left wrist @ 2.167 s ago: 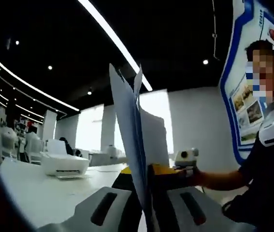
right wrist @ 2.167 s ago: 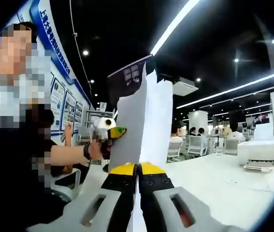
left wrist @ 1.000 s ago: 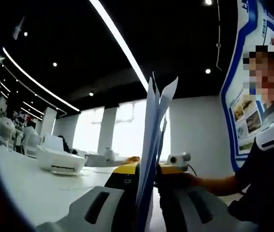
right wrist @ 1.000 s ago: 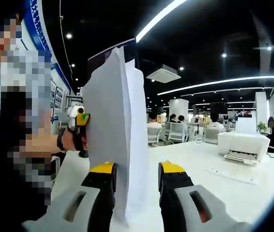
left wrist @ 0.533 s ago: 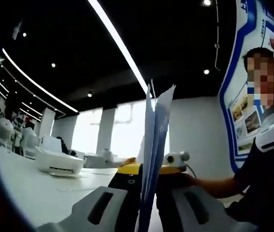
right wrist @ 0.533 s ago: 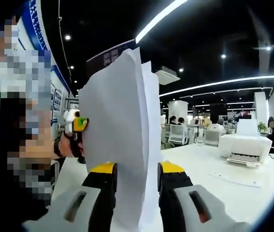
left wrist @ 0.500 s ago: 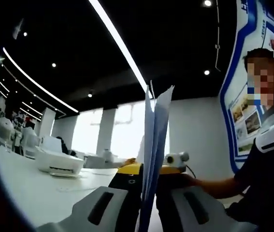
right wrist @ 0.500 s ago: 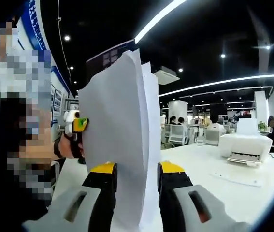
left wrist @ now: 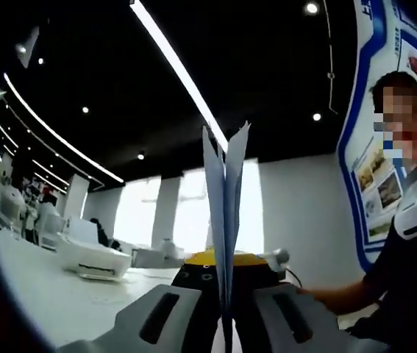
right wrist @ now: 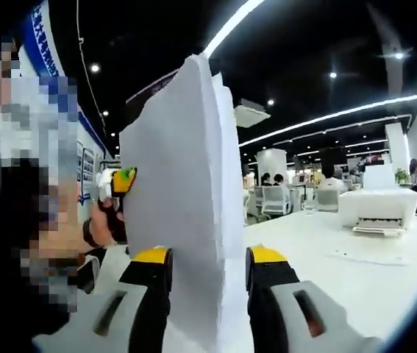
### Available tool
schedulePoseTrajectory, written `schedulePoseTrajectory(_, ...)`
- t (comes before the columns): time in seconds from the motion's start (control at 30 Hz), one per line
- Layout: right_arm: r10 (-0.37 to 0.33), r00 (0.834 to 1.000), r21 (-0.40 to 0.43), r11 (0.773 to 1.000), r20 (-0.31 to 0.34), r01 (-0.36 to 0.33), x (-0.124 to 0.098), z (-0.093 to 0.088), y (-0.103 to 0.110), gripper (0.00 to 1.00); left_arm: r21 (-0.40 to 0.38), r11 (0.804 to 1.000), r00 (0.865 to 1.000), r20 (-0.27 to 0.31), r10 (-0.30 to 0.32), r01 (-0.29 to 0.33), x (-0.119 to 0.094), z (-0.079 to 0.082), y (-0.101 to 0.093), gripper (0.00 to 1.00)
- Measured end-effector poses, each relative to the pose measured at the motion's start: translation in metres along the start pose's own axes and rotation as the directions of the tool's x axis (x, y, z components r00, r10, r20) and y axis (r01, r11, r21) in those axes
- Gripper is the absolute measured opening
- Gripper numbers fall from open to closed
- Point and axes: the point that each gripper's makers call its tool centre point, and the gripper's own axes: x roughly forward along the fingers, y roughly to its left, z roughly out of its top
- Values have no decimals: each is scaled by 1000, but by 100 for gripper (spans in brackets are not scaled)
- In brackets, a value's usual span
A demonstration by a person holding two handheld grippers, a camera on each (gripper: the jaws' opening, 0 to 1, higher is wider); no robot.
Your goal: Organize the stack of printing papers by aligning and flattening the scattered papers on the table
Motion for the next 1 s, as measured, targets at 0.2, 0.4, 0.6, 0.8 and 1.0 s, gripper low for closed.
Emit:
schedulePoseTrajectory(0.2, 1, 997, 148, 989, 80, -13, -10, 1, -6, 55, -1, 1000, 992, 126, -22, 22, 11, 44, -11, 5)
schedulePoseTrajectory(0.4, 45, 975, 350, 929, 217, -121, -10, 2, 7, 72, -29, 997, 967, 246, -61, 70, 23, 80, -26, 6)
schedulePoseTrajectory(0.6, 131, 886, 449, 824, 444, -346, -10, 23, 32, 65, -131, 990, 930, 367, -6, 58, 22, 88, -17, 6)
schedulePoseTrajectory(0.8, 154, 826, 409, 810, 541, -419, -26, 40, 44, 16, -172, 984, 900, 421, 114, -44, 7, 79, 3, 6)
schedulePoseTrajectory(1.0, 132, 810, 408, 810, 572, -421, -40, 50, 42, 0, -213, 969, 884, 420, 204, -122, -5, 62, 19, 6)
